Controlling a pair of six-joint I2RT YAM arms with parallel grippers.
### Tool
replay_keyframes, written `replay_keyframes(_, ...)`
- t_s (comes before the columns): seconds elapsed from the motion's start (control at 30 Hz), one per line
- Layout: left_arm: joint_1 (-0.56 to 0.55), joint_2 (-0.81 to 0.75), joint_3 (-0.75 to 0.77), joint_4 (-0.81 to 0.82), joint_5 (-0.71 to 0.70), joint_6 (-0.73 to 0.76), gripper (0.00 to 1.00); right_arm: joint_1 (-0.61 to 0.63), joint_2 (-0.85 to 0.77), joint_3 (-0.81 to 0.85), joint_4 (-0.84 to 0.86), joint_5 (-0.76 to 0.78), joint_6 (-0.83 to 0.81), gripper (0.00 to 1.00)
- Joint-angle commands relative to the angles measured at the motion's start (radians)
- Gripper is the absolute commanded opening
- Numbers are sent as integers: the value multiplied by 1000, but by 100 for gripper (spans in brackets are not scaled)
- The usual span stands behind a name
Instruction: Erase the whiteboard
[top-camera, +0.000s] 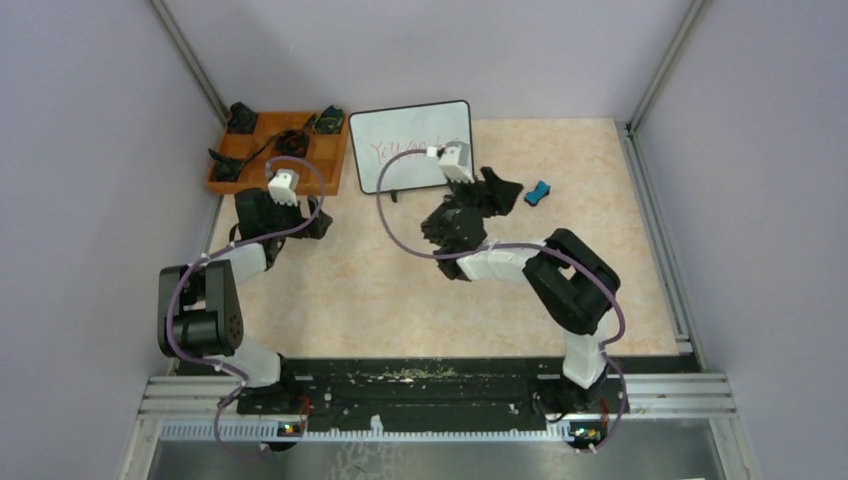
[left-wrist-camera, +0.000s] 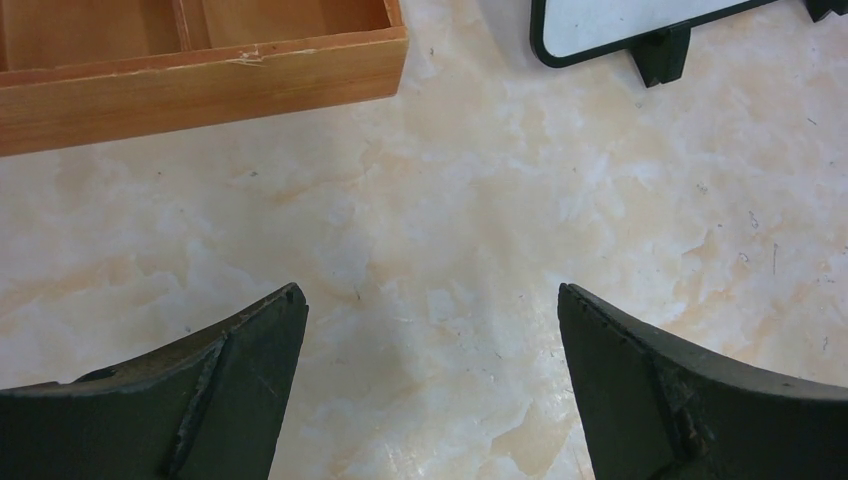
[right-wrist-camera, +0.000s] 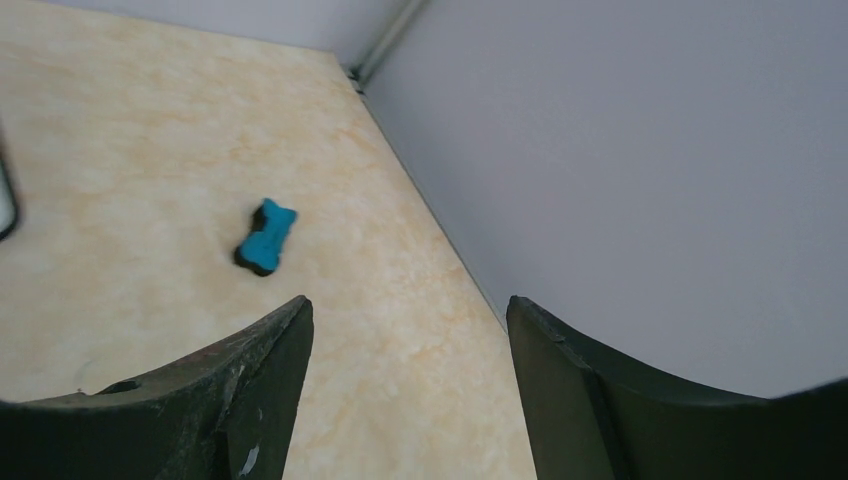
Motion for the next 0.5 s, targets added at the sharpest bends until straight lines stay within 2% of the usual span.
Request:
replay_keyframes(0.0,-3,5,17,9,52,21,100,187,16,80,195,168,-26,71)
replay_keyframes(0.13,-2,-7,4,24,65,24,100,328,21,117,197,167,-22,71)
replay_keyframes(0.23,-2,-5,7,23,68,23,100,388,15,124,197,167,-49,71)
replay_keyframes(0.47,-2,-6,5,21,88,25,100,377,-119,32,195,168,-75,74)
